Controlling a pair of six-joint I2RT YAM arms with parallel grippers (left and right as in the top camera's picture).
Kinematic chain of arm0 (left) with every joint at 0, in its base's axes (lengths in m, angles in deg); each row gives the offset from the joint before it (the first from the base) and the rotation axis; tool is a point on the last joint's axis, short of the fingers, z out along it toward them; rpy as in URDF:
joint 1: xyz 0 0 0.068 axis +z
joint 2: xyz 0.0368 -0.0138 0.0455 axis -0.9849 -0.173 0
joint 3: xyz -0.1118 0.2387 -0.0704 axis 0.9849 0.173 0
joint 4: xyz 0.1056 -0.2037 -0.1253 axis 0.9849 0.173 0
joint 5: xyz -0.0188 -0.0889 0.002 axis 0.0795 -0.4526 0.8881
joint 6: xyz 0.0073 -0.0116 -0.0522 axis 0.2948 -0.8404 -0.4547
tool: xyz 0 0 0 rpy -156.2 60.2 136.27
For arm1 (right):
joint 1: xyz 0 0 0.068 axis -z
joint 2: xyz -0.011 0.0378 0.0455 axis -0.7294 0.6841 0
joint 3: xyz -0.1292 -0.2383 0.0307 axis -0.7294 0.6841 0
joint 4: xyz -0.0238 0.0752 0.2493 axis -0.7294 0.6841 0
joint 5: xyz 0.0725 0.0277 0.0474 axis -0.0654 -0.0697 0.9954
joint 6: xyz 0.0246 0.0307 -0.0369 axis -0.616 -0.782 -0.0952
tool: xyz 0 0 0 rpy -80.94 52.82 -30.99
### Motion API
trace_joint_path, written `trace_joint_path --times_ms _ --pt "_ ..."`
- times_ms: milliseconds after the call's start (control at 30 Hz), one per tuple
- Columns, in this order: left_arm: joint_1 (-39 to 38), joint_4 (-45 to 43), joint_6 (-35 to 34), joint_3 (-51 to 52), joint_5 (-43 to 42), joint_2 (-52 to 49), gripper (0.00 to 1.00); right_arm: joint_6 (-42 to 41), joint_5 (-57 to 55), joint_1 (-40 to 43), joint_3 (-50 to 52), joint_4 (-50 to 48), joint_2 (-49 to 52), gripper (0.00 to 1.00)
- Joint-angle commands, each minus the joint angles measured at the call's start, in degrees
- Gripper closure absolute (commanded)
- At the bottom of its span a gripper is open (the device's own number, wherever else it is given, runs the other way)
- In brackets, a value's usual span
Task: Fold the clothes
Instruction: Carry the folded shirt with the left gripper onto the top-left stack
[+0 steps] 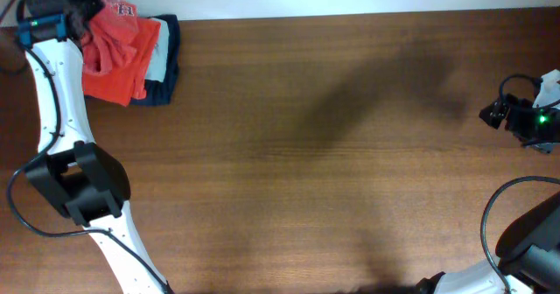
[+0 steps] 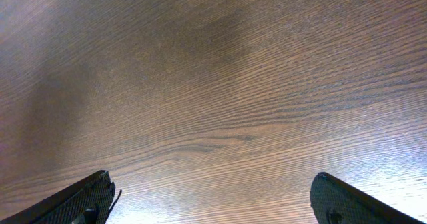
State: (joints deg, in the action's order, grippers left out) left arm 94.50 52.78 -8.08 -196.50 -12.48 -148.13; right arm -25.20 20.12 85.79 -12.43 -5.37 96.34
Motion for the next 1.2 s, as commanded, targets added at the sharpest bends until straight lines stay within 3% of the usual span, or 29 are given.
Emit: trace_joint_path --times_ms 0,367,600,1167 --pt "-1.8 -0.9 -0.5 -5.2 -8.3 2.2 1.0 0.4 -0.5 0.1 -0.1 0.0 -0.1 0.02" --pt "-7.9 -0.6 -0.9 -6.6 -7.9 2.2 0.99 0.4 -0.5 0.1 -0.1 0.0 -0.1 0.02" --pt "-6.3 1.8 0.3 -6.6 -1.5 1.6 0.99 0.4 -0.5 0.1 -0.1 0.0 -0.1 0.02" --pt "1.9 8.3 3.2 -6.5 -0.3 -5.3 0.99 0.4 -0.5 0.1 -0.1 0.0 -0.1 0.02"
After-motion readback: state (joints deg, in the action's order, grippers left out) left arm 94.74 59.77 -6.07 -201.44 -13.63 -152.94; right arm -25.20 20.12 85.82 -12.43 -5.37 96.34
